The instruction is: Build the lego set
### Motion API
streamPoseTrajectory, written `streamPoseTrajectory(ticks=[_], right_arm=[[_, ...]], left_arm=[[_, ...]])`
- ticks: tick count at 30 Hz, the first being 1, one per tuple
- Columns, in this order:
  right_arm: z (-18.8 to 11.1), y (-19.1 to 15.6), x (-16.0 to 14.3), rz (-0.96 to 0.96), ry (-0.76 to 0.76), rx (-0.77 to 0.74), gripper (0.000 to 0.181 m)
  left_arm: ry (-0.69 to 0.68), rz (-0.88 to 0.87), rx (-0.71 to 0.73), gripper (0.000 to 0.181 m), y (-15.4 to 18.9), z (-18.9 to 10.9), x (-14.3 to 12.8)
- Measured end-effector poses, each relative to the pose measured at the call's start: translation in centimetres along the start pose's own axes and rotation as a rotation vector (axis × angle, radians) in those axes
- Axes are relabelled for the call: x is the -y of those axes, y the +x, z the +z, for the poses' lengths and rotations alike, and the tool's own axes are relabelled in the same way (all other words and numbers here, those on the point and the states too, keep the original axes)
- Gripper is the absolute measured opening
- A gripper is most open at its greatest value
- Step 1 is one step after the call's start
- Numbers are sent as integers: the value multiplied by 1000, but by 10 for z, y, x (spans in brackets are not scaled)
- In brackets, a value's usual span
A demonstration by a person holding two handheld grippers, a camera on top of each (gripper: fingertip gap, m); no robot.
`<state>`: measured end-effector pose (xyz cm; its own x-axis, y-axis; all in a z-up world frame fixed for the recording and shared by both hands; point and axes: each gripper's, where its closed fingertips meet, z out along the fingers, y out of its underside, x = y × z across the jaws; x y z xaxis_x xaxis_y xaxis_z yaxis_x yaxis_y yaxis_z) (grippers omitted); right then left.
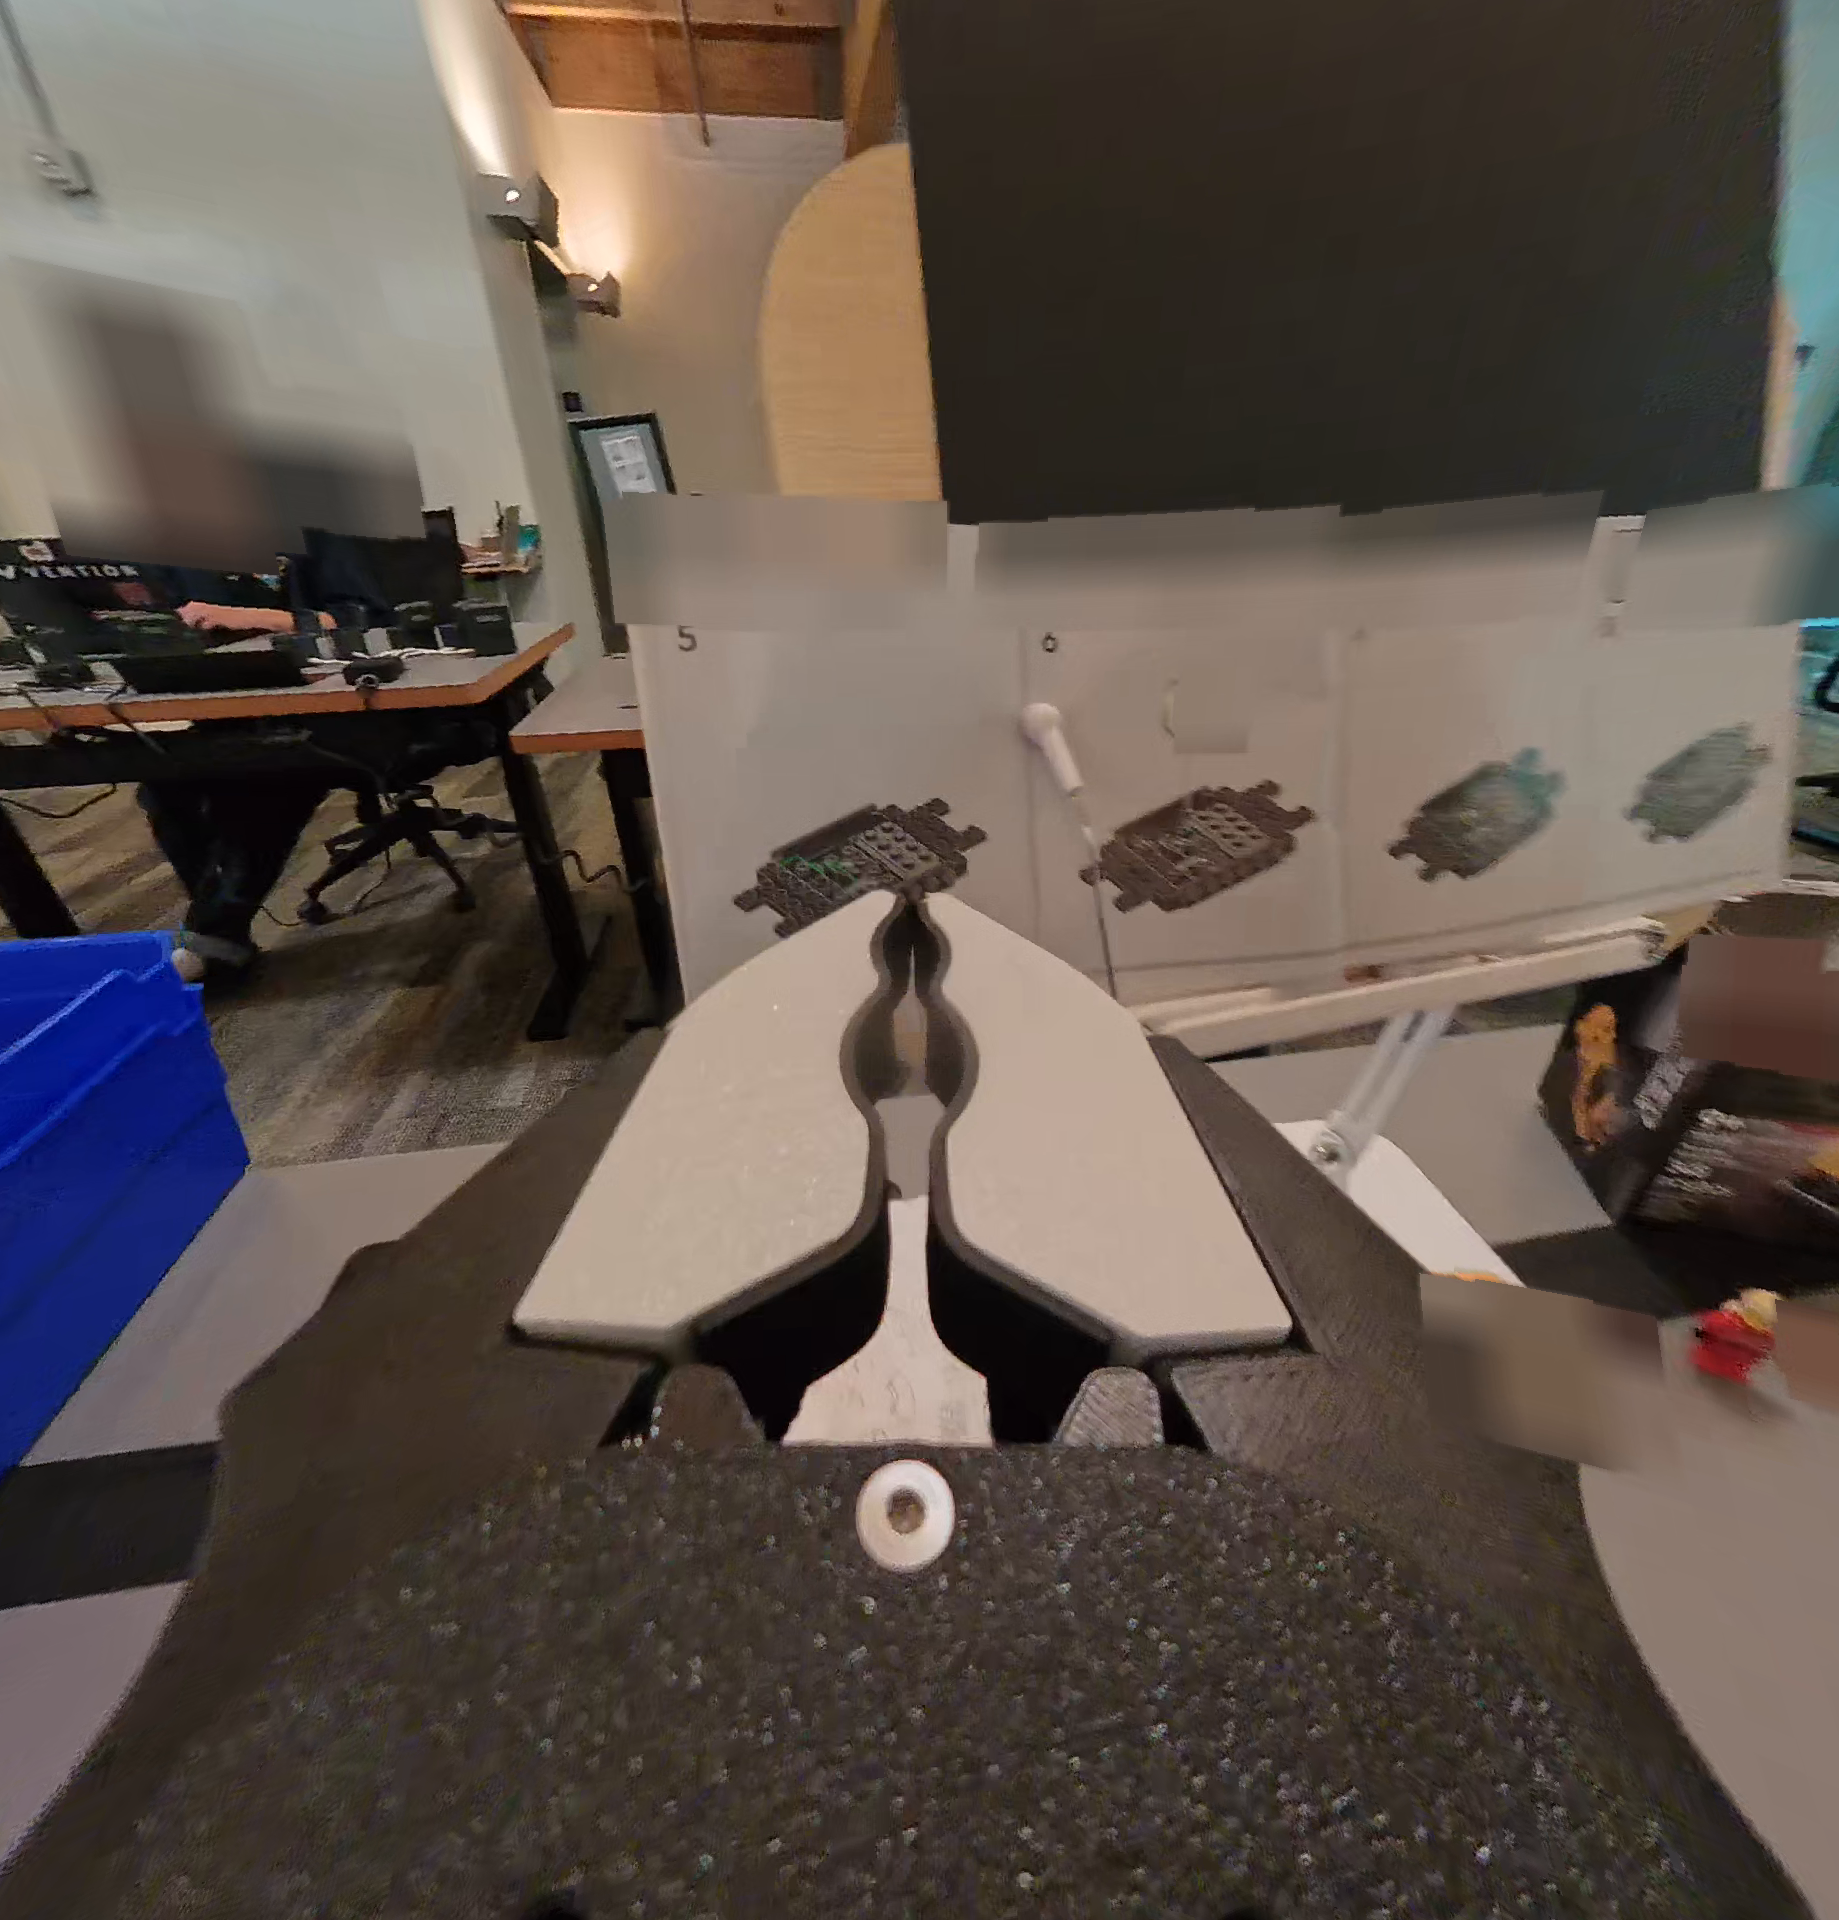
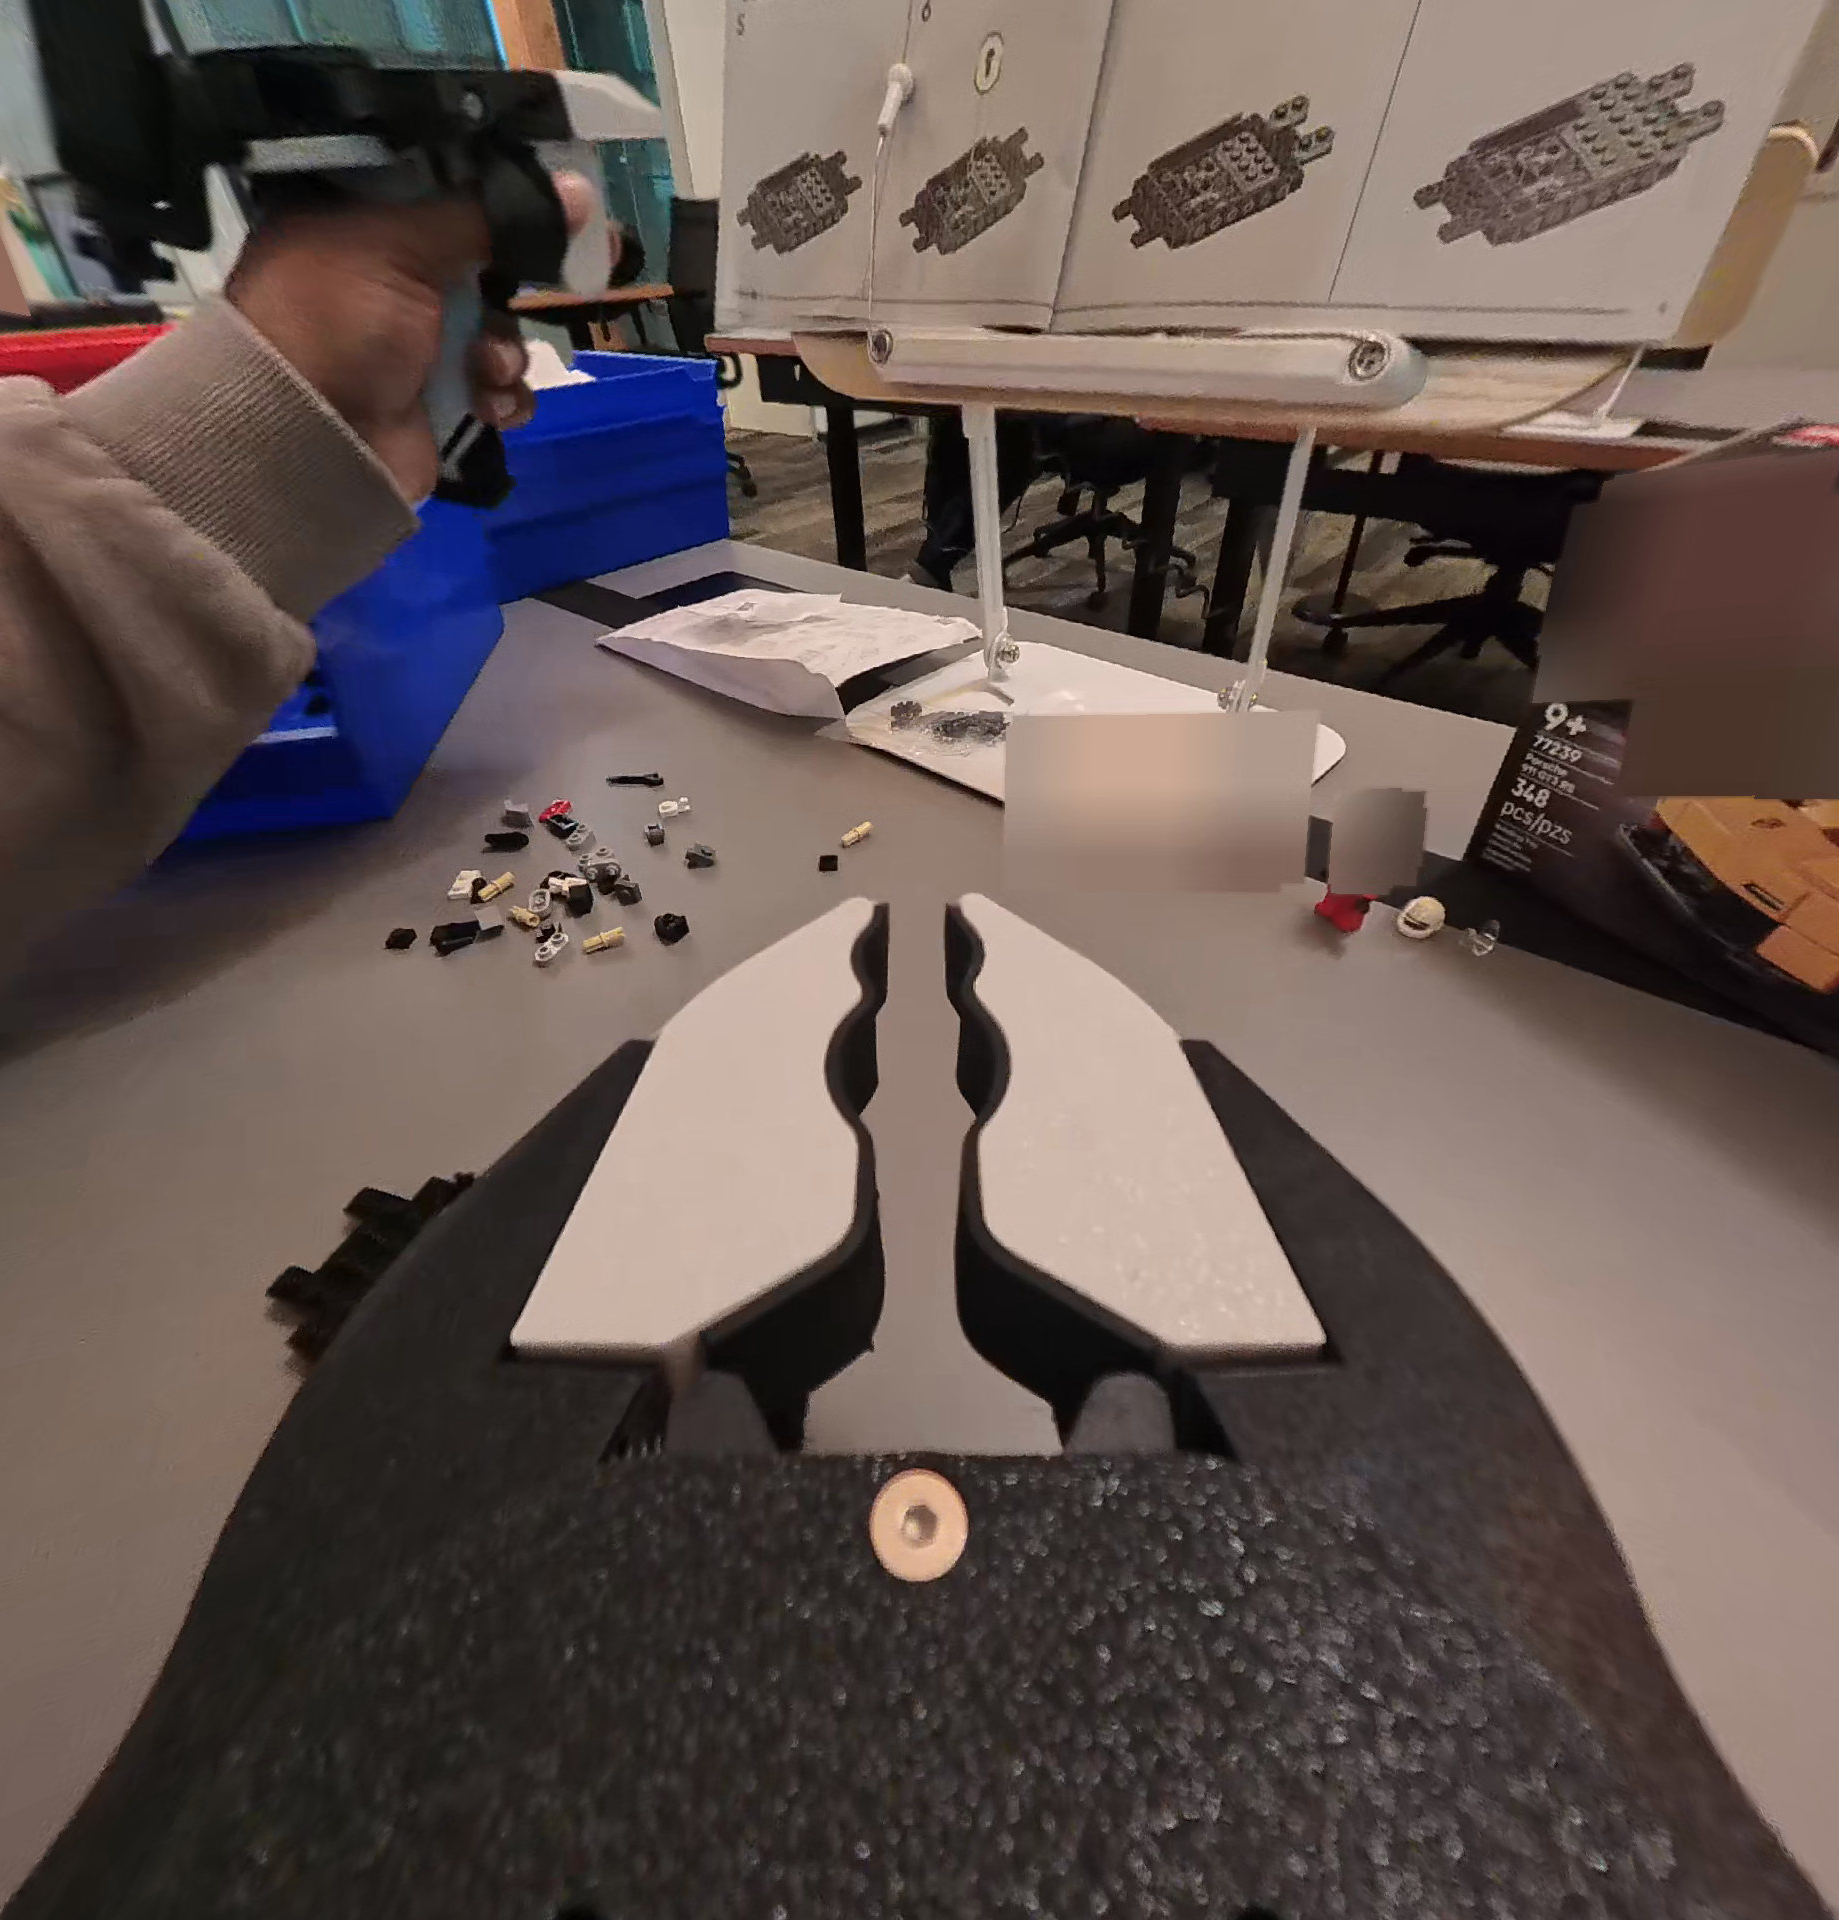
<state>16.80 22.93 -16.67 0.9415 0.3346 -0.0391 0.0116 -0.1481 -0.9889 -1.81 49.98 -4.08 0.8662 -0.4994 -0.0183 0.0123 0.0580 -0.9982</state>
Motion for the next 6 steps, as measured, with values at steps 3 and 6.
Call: streamPoseTrajectory(ticks=[3,6], right_arm=[[2,0,-7,42,-10,20,8],[4,-2,-13,55,-21,38,8]], left_arm=[[-23,14,40,0,-9,22,-7],[-33,30,77,0,-19,36,-15]])
